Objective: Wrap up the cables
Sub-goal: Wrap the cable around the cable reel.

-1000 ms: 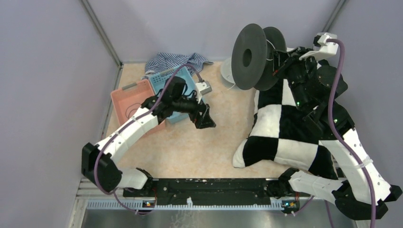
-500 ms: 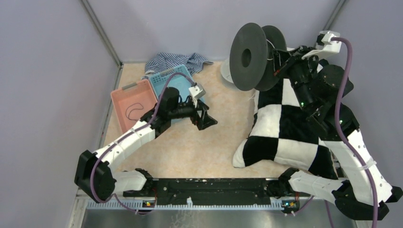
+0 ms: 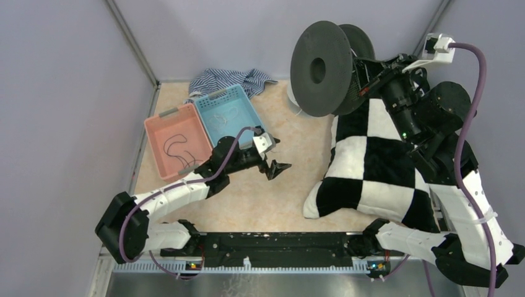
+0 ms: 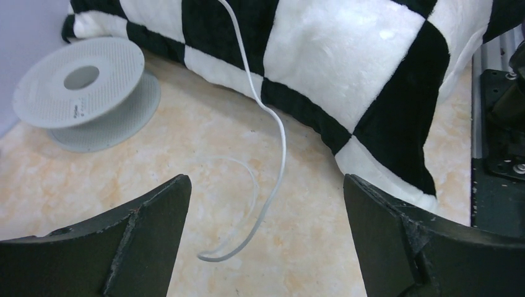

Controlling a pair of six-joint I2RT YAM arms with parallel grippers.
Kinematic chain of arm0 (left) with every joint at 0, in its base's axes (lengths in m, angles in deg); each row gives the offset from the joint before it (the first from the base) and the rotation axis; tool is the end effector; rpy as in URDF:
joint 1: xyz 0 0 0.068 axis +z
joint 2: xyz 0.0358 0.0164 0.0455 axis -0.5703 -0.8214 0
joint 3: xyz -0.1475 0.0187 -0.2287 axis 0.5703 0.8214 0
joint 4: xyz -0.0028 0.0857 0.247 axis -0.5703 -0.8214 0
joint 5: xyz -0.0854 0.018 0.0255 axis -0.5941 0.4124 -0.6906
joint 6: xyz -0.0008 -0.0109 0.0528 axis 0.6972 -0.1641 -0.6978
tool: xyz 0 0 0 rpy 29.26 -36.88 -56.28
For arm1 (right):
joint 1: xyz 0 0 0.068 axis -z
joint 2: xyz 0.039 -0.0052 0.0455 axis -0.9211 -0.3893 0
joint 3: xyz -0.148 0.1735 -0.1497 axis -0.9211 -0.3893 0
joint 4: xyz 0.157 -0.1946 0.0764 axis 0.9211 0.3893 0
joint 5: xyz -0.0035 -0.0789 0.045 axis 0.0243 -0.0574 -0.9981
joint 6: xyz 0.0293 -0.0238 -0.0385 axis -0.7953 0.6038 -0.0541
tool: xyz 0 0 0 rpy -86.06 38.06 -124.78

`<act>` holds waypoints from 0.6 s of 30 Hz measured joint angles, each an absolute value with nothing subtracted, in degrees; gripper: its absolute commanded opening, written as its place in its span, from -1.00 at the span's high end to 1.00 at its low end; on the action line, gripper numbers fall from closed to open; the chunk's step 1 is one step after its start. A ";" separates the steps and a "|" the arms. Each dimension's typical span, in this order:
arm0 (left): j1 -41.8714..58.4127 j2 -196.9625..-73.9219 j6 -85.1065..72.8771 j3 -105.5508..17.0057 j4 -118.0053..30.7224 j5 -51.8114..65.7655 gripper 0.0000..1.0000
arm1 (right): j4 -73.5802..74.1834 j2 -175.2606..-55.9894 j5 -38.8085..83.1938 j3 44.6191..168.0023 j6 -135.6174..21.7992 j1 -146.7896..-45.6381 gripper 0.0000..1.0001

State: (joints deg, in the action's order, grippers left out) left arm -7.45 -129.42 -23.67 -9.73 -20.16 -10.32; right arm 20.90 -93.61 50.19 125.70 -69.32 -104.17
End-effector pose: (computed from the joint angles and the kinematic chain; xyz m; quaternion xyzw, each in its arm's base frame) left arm 0.1914 -0.1945 0.2713 0.4312 0.6022 -0.3591 0.5679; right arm 0.1280 0.0813 0.5597 0.0450 0.6153 0.2727 0.7383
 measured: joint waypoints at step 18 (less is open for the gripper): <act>-9.28 -138.25 -30.12 -11.26 -12.62 -9.76 -0.96 | 22.10 -94.03 46.43 125.72 -71.18 -104.17 1.00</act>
State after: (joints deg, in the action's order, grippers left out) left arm -9.28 -138.25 -30.12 -11.26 -12.62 -9.76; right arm 22.10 -94.03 46.43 125.72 -71.18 -104.17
